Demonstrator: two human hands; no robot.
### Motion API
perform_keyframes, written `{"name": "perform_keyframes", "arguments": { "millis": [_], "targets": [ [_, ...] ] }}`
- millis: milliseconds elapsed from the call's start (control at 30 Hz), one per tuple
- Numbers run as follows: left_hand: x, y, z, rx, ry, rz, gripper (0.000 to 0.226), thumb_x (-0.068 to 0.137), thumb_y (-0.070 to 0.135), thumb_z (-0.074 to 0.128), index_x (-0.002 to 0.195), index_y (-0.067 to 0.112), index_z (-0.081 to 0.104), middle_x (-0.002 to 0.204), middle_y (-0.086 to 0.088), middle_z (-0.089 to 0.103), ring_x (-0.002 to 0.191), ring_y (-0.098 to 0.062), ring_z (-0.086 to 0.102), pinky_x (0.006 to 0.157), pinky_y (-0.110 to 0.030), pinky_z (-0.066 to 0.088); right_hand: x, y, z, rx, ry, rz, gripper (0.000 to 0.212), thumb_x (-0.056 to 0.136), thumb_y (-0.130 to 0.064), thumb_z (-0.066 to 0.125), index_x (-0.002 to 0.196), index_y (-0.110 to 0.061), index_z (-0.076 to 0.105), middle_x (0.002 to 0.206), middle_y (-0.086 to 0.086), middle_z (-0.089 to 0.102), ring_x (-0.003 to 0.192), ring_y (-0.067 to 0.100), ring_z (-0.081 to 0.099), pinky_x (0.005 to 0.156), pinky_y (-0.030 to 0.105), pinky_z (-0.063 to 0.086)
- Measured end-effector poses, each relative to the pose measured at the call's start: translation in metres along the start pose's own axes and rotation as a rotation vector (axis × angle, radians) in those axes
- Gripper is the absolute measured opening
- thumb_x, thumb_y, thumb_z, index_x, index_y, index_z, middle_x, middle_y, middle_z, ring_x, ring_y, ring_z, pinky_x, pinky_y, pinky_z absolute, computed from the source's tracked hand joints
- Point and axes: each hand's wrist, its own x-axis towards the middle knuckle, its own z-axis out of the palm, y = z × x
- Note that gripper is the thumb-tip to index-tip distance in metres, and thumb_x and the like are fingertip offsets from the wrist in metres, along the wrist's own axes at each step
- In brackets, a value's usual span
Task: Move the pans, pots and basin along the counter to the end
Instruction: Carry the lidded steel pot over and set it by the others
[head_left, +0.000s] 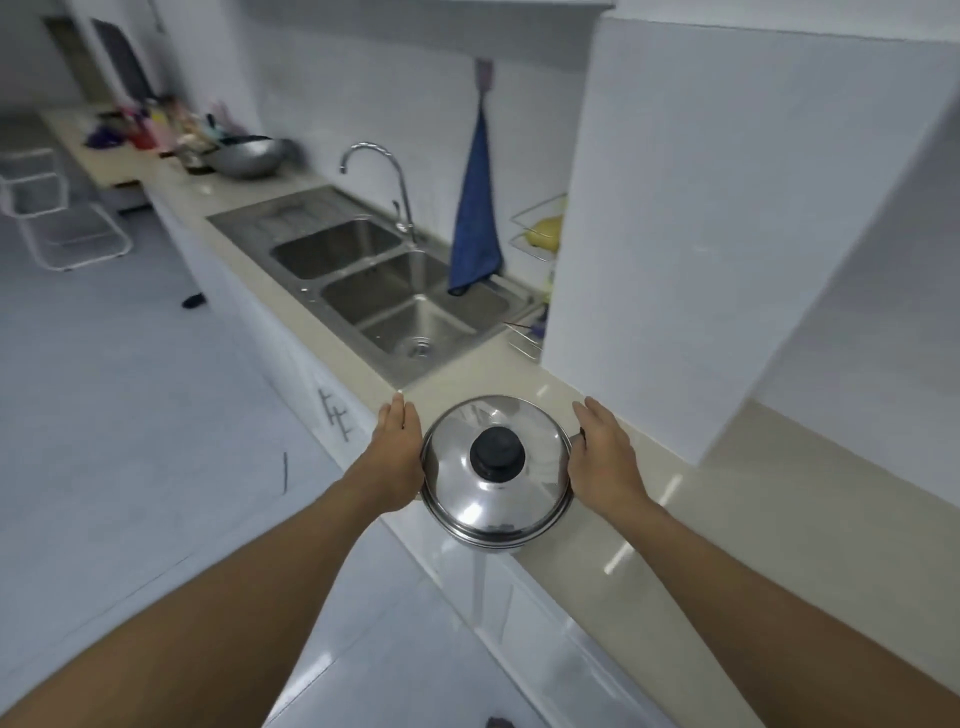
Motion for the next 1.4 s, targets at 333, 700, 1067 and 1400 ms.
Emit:
{"name": "perform_keyframes", "arguments": {
  "millis": [333, 700, 1067, 1400],
  "targets": [
    [0.043, -0.108, -0.061, -0.032, 0.062, -0.261, 0.089, 0.094, -0.001, 0.054, 0.152, -0.003, -0.013, 0.162, -0.017, -0.022, 0.15, -0.032, -0.019, 0.123, -0.044, 0.005, 0.117, -0.106, 0.09, 0.011, -0.192, -0.206, 0.049, 0.098, -0.002, 0.04, 0.146, -0.007, 0.046, 0.16, 0.007, 0.031, 0.143, 0.028, 0.035, 0.112, 0.034, 0.029],
    [0.088, -0.253, -0.146, -0.051, 0.118, -0.332, 0.09, 0.093, -0.002, 0.056, 0.152, -0.003, -0.012, 0.162, -0.017, -0.023, 0.149, -0.033, -0.019, 0.123, -0.043, 0.005, 0.198, -0.248, 0.196, 0.057, -0.21, -0.347, 0.045, 0.096, 0.003, 0.04, 0.139, -0.001, 0.052, 0.151, 0.013, 0.043, 0.142, 0.031, 0.037, 0.116, 0.04, 0.032],
    [0.136, -0.398, -0.228, -0.055, 0.173, -0.309, 0.068, 0.097, -0.001, 0.041, 0.153, -0.004, 0.001, 0.162, -0.02, -0.017, 0.151, -0.036, -0.009, 0.121, -0.041, 0.015, 0.261, -0.386, 0.287, 0.063, -0.219, -0.386, 0.049, 0.096, 0.001, 0.043, 0.143, -0.01, 0.05, 0.156, 0.006, 0.039, 0.142, 0.024, 0.037, 0.113, 0.033, 0.031],
    [0.231, -0.502, -0.288, -0.062, 0.214, -0.414, 0.066, 0.1, 0.002, 0.039, 0.154, -0.004, 0.003, 0.165, -0.018, -0.004, 0.153, -0.03, 0.0, 0.122, -0.035, 0.013, 0.375, -0.483, 0.375, 0.066, -0.279, -0.432, 0.047, 0.101, -0.003, 0.038, 0.147, -0.01, 0.046, 0.158, 0.004, 0.036, 0.144, 0.023, 0.033, 0.117, 0.038, 0.031]
  ]
}}
